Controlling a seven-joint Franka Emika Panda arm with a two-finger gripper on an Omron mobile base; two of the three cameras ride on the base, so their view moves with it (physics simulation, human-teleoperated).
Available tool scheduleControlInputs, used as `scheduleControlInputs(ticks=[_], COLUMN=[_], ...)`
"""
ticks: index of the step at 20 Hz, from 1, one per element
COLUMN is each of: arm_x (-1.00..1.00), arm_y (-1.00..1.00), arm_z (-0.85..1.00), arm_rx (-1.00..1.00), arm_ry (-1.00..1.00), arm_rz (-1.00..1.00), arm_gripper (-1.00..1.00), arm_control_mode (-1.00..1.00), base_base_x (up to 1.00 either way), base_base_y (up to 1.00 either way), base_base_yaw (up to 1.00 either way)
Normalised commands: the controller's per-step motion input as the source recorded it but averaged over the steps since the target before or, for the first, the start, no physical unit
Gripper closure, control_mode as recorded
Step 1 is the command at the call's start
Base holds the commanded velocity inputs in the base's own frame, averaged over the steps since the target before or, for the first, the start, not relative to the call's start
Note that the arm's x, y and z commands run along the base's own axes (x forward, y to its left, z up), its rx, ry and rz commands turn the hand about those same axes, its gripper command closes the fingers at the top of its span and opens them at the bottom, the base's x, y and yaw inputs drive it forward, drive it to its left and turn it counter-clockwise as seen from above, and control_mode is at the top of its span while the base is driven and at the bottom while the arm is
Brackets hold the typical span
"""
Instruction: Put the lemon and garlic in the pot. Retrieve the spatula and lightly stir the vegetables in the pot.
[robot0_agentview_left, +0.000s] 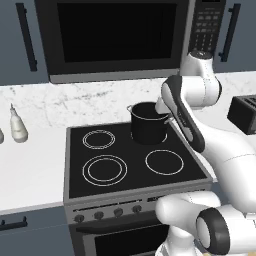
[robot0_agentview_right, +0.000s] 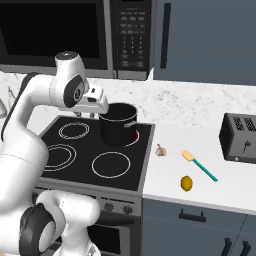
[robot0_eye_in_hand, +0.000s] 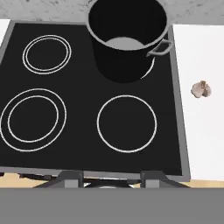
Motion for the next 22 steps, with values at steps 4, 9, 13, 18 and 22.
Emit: scheduleControlInputs(ticks=[4, 9, 13, 18, 22], arm_x=[-0.26, -0.15, -0.03, -0.04, -0.04], arm_y=[-0.07, -0.76, -1.00, -1.00, -1.00], arm_z=[-0.01, -0.07, -0.13, -0.25, -0.35], arm_rx=[-0.02, 0.00, 0.00, 0.00, 0.00], arm_ry=[-0.06, -0.01, 0.00, 0.01, 0.02], arm_rz=[-0.05, -0.13, -0.16, -0.15, -0.13], arm_gripper=[-1.00, -1.00, -1.00, -1.00, -1.00], arm_control_mode=[-1.00, -1.00, -1.00, -1.00, -1.00], base_base_x=[0.00, 0.00, 0.00, 0.00, 0.00], base_base_y=[0.00, 0.00, 0.00, 0.00, 0.00], base_base_yaw=[0.00, 0.00, 0.00, 0.00, 0.00])
